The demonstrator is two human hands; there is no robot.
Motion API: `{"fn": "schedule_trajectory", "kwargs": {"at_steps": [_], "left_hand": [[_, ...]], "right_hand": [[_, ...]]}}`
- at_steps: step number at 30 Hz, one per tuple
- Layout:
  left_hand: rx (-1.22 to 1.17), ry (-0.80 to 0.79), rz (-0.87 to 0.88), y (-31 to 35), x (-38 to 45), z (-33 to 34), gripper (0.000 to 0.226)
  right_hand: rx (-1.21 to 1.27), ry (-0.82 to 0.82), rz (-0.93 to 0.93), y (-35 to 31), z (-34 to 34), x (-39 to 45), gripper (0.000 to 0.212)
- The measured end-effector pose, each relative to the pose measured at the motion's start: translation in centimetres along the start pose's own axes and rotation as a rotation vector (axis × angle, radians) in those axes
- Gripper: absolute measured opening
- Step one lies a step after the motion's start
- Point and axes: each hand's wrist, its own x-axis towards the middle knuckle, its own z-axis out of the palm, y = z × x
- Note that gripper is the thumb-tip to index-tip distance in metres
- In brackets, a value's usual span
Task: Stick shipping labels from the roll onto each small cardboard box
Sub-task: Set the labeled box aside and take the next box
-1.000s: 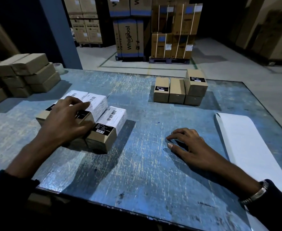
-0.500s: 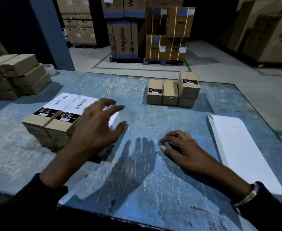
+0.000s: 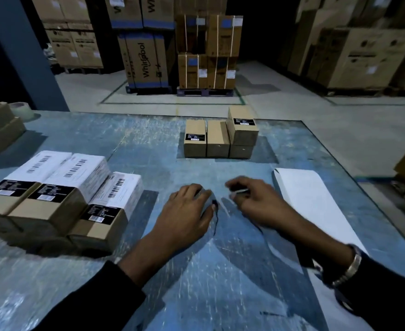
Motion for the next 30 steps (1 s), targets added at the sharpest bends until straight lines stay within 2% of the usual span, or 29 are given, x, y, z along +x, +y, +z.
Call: {"fn": "schedule_trajectory", "kwargs": {"at_steps": [2,6,8,10,12,16,19,22,25,27,30], "left_hand": [[-0.039,-0.006,0.013,-0.5,0.3,-0.3,0.048],[-0.077,-0.002,0.048,-1.2,0.3,-0.5,0.04],[-0.057,0.009,0.045,-1.3,0.3,-0.3,0.046],[-0.035,0.014,0.05,-1.4,0.1,0.0,0.053],[-0.046,0.003,0.055,-1.7,0.0,0.2,0.06],[-0.056,0.002,0.062,-1.7,-0.1,0.1,0.062],[-0.081,0.021,0.047,-1.8,0.1,0.1,0.055],[-0.269,0.078,-0.044,-1.2,0.2,-0.5,0.058],[-0.739,0.177,-0.255,0.0,0.2,-1.9,0.064],[-1.044,0.199,-0.341,0.8,0.5,-3.3,0.074],[-1.226,0.13,-0.318,1.6,0.2,-4.6,0.081]], "right_hand": [[0.057,0.103,0.072,-1.1,-1.8,1.9,0.043],[-0.046,0.443,0.07,-1.6,-4.0,8.5,0.082],[-0.067,0.476,0.115,-1.2,-3.9,11.9,0.107],[-0.064,0.429,0.181,-0.7,-2.9,14.4,0.12],[-0.051,0.455,0.19,-0.1,-1.7,15.5,0.112],[0.005,0.641,0.189,0.7,-1.3,15.3,0.086],[0.204,0.709,0.199,0.0,-2.9,12.6,0.066],[0.493,0.631,0.174,-0.4,-4.6,8.8,0.046],[0.851,0.32,0.15,-0.5,-6.3,4.5,0.04],[0.963,0.108,0.207,0.1,-7.0,2.0,0.039],[1.049,-0.072,0.349,1.2,-5.8,-0.1,0.044]]}}
